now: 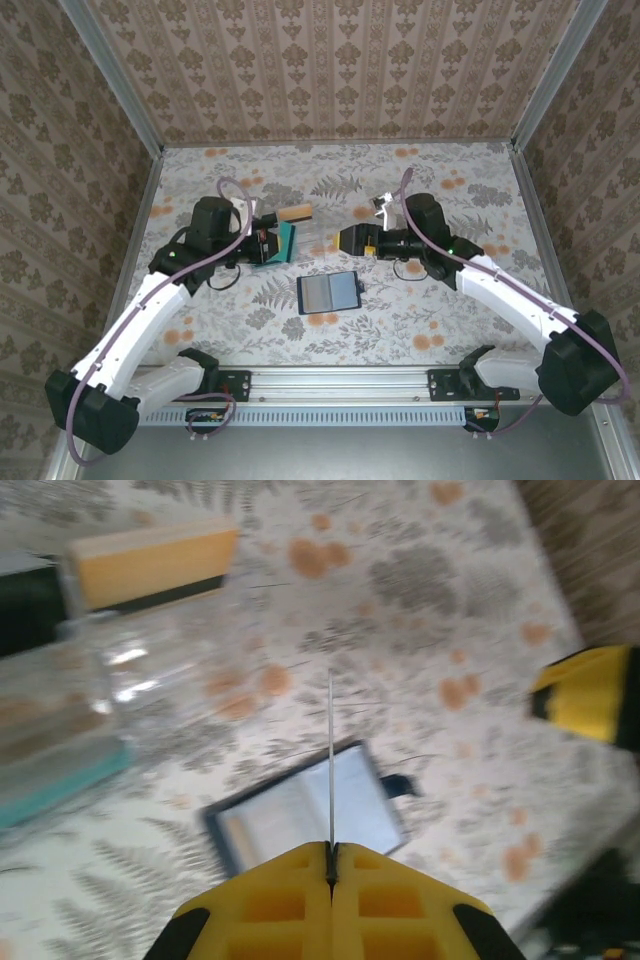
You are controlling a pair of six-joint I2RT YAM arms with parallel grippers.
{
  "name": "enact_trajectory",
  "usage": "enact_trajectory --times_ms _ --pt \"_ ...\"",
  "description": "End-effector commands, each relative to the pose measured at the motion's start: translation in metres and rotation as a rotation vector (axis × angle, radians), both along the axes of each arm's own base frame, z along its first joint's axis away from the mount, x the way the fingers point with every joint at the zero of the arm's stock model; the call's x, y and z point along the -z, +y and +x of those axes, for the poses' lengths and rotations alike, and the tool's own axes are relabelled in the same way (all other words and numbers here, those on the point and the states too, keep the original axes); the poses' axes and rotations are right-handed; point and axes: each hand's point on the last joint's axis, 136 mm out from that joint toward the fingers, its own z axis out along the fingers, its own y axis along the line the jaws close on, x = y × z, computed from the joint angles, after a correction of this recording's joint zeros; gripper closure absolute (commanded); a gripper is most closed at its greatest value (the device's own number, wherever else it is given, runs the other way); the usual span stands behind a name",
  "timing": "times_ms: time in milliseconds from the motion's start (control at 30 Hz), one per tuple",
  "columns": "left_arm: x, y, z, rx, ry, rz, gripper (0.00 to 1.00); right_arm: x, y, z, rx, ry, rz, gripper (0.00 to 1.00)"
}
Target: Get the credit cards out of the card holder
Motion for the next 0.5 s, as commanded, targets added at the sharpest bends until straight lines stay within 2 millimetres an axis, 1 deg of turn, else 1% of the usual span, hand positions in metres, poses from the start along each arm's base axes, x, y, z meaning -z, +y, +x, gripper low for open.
enact_trajectory --times_ms 0,100,200,233,300,367,467 --pt "0.023 0.037 -0.004 0.128 -0.095 0.359 1.0 -0.002 -0.014 0.0 0.051 -0.064 -0.042 0.0" --pt "0.025 0.048 0.006 0.213 -0.209 0.507 1.0 -0.004 -0.019 -0.002 0.063 -0.087 -0.056 0.0" --pt "0.033 0.047 0.005 0.369 -0.294 0.607 1.0 -0.001 -0.023 -0.003 0.08 -0.09 -0.071 0.0" --pt "0.035 0.047 0.006 0.392 -0.307 0.632 1.0 -0.001 -0.024 -0.003 0.083 -0.092 -0.072 0.0" --pt "0.044 0.048 0.01 0.447 -0.322 0.68 1.0 0.0 -0.025 -0.003 0.089 -0.09 -0.079 0.0" --pt "0.056 0.046 0.01 0.537 -0.347 0.729 1.0 0.001 -0.026 -0.003 0.088 -0.092 -0.082 0.0" --pt "0.07 0.044 0.016 0.599 -0.405 0.807 1.0 0.001 -0.027 -0.003 0.089 -0.092 -0.095 0.0"
